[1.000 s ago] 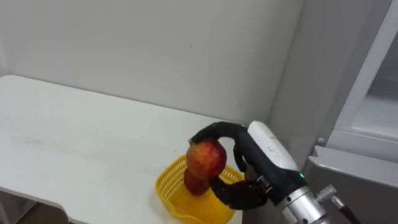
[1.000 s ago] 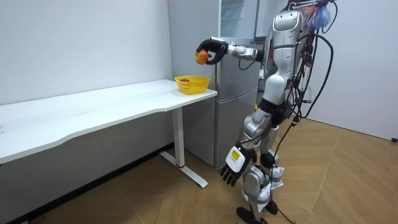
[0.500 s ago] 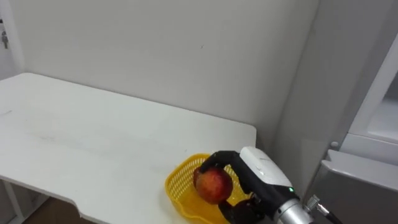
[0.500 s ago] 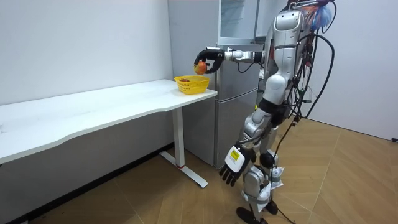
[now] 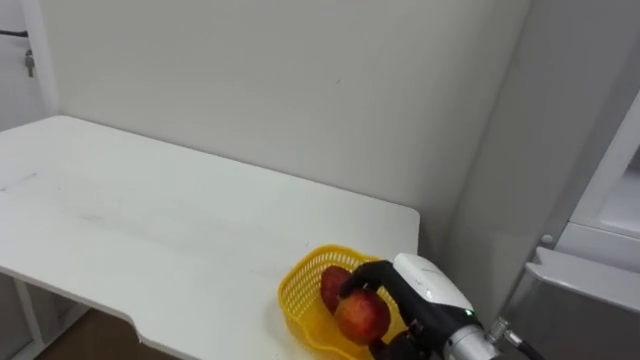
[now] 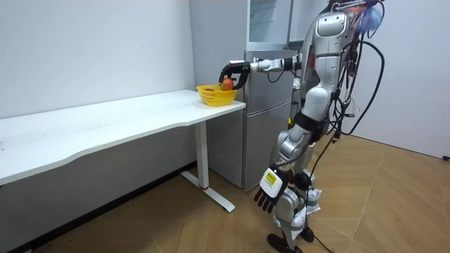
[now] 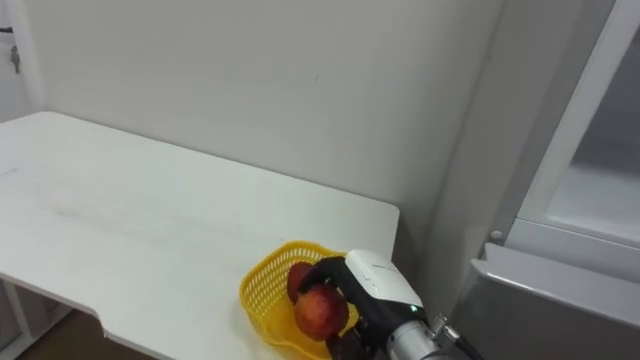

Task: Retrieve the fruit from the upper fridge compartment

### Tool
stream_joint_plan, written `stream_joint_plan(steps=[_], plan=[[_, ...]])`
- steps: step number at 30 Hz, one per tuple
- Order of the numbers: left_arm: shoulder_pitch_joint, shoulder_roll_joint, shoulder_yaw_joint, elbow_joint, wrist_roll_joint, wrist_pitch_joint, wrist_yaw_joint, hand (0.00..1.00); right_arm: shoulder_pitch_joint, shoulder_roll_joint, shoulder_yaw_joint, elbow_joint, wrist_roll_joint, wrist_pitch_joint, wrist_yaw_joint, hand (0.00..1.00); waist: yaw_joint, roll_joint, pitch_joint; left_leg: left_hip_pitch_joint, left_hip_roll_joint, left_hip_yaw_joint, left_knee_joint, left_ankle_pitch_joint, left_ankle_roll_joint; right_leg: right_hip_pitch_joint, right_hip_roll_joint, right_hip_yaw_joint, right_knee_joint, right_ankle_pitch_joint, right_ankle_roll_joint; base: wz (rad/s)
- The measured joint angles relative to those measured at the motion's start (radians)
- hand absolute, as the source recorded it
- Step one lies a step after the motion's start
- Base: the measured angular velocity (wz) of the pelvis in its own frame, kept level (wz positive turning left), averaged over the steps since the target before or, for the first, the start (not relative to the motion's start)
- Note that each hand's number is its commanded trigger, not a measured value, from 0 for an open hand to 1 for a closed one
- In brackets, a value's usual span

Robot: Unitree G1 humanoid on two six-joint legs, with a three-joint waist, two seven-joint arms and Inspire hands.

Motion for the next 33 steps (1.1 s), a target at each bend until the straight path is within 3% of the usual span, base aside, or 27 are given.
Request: stream_joint_plan(steps=[14, 25, 33], plan=[[0.000, 0.000, 0.000, 0.005, 0.000, 0.000, -0.013, 0.00, -0.017, 0.000, 0.000, 0.000, 0.039, -0.002, 0.000, 0.00, 0.001, 0.003, 0.0026, -0.001, -0.004, -0.015, -0.002, 0.000, 0.000, 0.003, -0.002, -0.013, 0.000, -0.001, 0.002, 0.02], [0.001, 0.000, 0.001, 0.004, 0.000, 0.000, -0.010, 0.00, -0.017, -0.001, -0.001, 0.000, 0.057, -0.002, 0.000, 0.00, -0.002, -0.001, -0.0005, 0.002, -0.004, -0.016, -0.006, 0.000, 0.001, 0.004, -0.002, -0.013, 0.000, -0.002, 0.003, 0.00], [0.000, -0.001, -0.001, 0.001, 0.000, 0.000, -0.010, 0.00, -0.022, -0.002, -0.012, -0.010, 0.150, -0.003, 0.003, 0.00, -0.006, 0.016, 0.0035, -0.002, -0.005, -0.017, 0.004, -0.002, 0.004, 0.004, -0.004, -0.013, 0.003, -0.002, 0.003, 0.00]])
